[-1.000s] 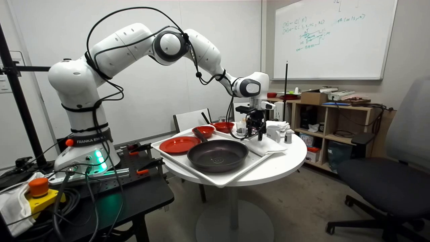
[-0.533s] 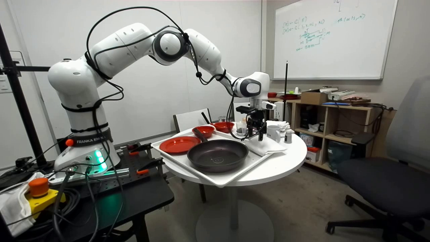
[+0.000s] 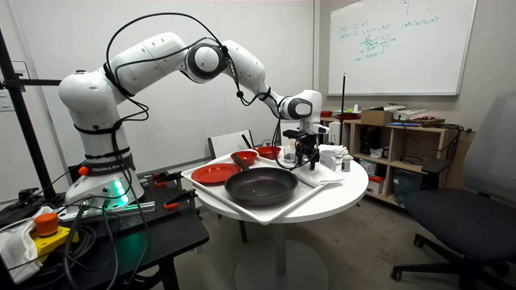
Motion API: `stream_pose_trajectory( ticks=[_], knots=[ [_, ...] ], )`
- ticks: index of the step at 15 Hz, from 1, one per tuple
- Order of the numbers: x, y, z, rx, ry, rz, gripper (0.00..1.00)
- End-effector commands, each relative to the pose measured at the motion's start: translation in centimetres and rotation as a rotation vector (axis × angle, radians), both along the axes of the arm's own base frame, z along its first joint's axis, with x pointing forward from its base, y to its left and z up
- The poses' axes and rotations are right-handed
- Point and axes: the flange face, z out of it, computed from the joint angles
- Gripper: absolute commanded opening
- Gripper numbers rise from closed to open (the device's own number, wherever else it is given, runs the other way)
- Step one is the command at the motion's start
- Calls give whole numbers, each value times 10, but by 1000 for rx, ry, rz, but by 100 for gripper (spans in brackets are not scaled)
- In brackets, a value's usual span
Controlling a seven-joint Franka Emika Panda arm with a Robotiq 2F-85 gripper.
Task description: Use the towel to wipe the pan
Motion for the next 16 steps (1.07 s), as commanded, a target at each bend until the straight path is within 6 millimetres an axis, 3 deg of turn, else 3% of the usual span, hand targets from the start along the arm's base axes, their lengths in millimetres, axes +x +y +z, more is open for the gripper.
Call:
stream_pose_trajectory(
  ticks=[1,4,11,15,16],
  knots=[
    [12,11,-9,-26,-12,21,100],
    [16,13,-12,-28,-25,16,100],
    [17,-9,-37,-75,-17,-53,100],
    [15,-11,-50,-76,-4,-52,100],
    [15,-10,-51,-73,-5,-49,75]
  ],
)
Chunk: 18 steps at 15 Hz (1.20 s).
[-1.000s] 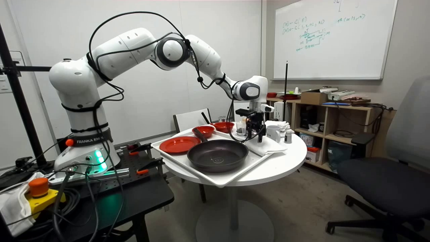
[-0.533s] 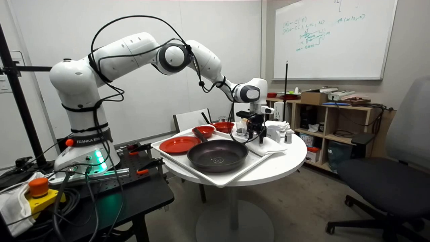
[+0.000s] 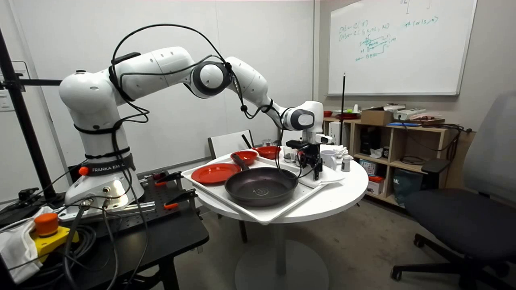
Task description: Use the towel to wipe the pan
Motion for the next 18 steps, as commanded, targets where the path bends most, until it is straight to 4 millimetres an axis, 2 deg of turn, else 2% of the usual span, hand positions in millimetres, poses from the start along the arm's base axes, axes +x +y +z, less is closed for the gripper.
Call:
stream_pose_trajectory(
  ticks=[1,9,11,14,18],
  knots=[
    [5,0,-7,-17,2,-1,74],
    [10,4,-1,-7,-16,16,13],
    [10,5,3,-4,-21,23,2],
    [11,8,18,3,-43,55,3],
    [13,13,61,-19,-140,82,4]
  ],
)
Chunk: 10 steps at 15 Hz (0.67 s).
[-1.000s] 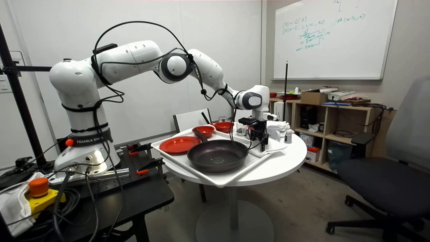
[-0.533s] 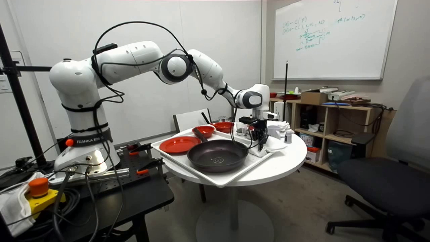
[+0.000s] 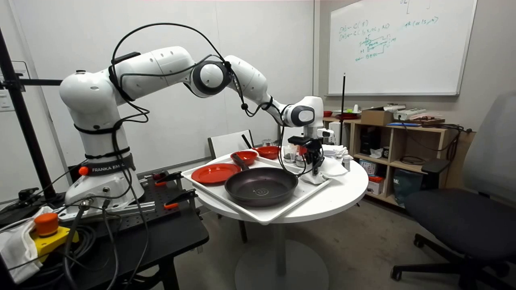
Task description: Use the towel to wipe the pan
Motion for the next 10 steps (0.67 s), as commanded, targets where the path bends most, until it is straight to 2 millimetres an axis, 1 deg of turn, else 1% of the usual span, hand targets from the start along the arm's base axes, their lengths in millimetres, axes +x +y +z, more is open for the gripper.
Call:
stream_pose_trajectory(
  ticks=[1,3,5,7,8,10],
  knots=[
    [-4,10,48,-14,-83,46,4],
    [-6,19,71,-21,-135,79,4],
    [-10,33,90,-20,-162,135,4],
    [-18,51,105,-12,-170,204,4],
    [-24,64,111,-3,-161,247,4],
    [-38,88,118,15,-138,327,4]
  ],
)
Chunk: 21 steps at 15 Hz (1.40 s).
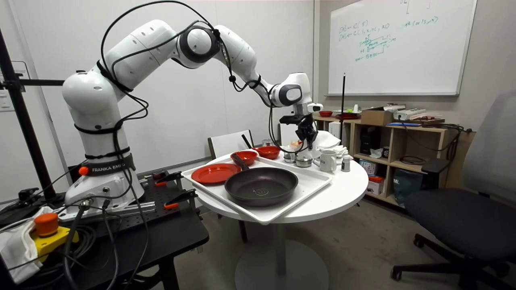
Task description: Use the towel to wipe the pan
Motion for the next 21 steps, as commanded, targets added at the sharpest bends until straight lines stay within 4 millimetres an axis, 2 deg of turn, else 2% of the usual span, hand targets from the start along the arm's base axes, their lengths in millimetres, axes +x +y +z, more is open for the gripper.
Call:
stream_pose_trajectory(
  ticks=[1,8,12,16,21],
  knots=[
    [-38,44,20,2,43,160,4],
    [-104,131,31,8,161,466,4],
    [-129,160,27,44,218,650,4],
    [-151,166,16,108,289,816,4],
    [-182,147,5,168,343,872,4]
  ],
)
